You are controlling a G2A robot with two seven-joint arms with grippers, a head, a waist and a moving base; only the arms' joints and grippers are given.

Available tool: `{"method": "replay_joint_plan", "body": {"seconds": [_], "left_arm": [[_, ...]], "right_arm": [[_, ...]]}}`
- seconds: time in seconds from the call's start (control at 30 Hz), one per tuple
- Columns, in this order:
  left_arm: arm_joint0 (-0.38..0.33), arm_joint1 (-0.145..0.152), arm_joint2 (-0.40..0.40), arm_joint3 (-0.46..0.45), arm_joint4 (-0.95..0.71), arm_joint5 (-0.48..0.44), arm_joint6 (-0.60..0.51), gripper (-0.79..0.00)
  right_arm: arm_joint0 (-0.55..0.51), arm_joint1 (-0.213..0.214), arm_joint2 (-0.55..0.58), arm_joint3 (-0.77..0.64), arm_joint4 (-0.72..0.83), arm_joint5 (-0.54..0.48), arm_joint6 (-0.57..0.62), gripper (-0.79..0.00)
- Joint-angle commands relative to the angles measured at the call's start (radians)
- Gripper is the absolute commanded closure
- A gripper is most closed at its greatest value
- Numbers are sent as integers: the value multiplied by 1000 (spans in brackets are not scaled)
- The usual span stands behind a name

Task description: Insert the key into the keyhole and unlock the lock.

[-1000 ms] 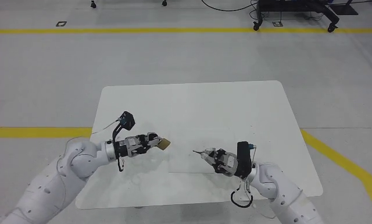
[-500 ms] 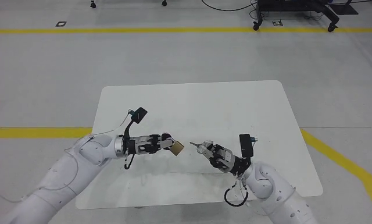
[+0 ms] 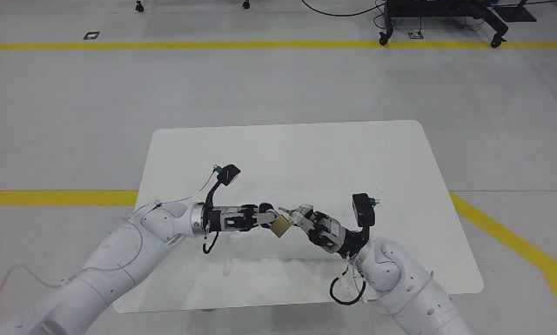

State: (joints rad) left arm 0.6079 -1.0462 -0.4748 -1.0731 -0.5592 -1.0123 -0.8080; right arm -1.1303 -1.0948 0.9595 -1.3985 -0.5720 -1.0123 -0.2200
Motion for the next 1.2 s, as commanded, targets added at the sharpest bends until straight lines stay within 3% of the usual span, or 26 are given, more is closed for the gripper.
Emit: {"method": "replay_joint_plan", "body": {"seconds": [0.0,0.43,0.57,0.83,0.9,1.17], "left_arm": [[-6,-2,14,4,-7,0,0,0],[-32,-7,61,25,-119,0,0,0],[-28,-6,88,24,-204,3,-3,0],[-28,-6,88,24,-204,3,-3,0],[-28,-6,88,24,-204,3,-3,0],[-28,-6,88,24,-204,3,-3,0]], "right_arm": [[2,-2,-3,2,6,0,-1,0],[20,-2,-28,11,16,0,104,0],[4,3,-13,-20,53,0,68,0],[4,3,-13,-20,53,0,68,0],[-14,10,51,-26,120,0,-45,0],[-14,10,51,-26,120,0,-45,0]]}}
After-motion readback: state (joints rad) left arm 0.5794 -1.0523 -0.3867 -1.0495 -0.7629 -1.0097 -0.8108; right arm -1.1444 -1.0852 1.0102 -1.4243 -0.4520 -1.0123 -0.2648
